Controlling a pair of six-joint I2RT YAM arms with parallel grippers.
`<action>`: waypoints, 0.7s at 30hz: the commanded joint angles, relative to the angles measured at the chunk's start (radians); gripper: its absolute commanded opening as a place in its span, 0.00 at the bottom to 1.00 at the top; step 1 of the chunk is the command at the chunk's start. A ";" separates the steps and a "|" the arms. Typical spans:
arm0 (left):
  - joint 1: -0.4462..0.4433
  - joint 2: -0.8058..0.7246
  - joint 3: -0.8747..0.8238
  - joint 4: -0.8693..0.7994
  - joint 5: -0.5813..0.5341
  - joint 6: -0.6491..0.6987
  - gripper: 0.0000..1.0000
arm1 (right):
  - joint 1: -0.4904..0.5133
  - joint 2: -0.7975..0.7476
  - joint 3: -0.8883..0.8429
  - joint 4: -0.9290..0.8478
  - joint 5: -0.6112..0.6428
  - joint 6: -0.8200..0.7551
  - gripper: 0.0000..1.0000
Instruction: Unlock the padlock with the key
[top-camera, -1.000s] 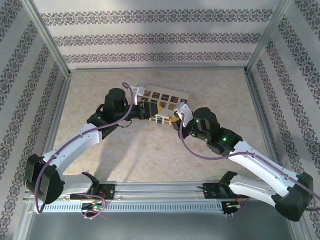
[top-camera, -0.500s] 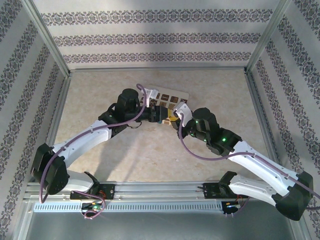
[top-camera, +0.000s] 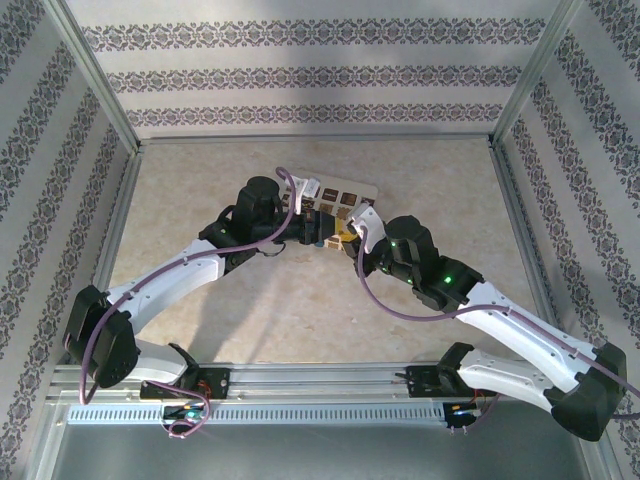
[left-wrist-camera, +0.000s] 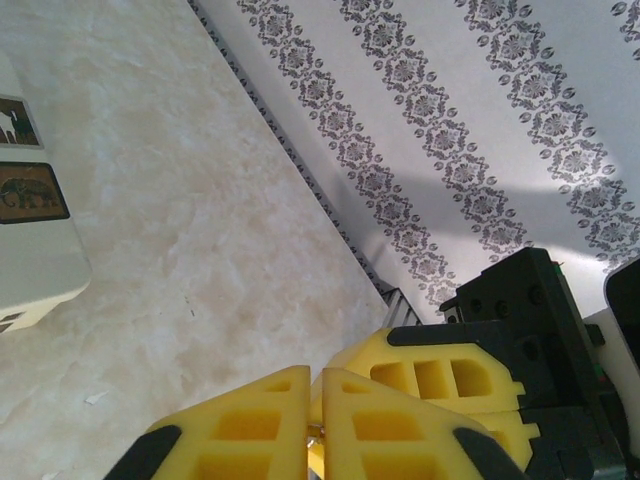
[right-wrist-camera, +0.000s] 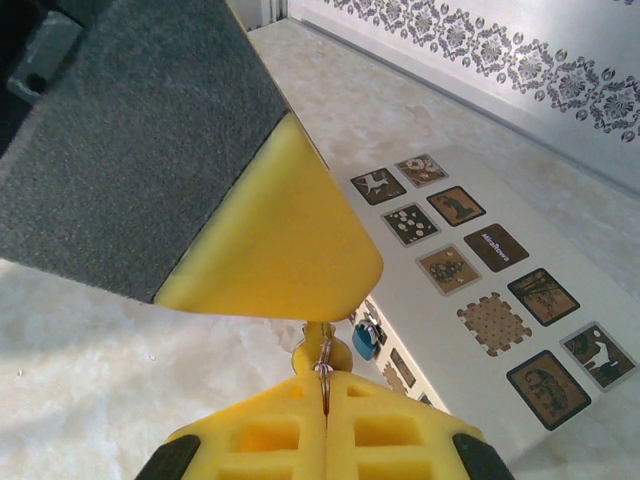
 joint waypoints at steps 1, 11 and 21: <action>-0.018 0.001 0.030 0.029 0.001 0.013 0.06 | 0.010 -0.007 0.028 0.017 0.031 0.010 0.00; -0.016 -0.065 0.039 -0.050 -0.079 0.092 0.00 | -0.031 -0.048 0.021 -0.006 -0.057 0.075 0.19; 0.028 -0.153 0.141 -0.312 -0.110 0.308 0.00 | -0.255 -0.169 -0.064 0.212 -0.491 0.378 0.45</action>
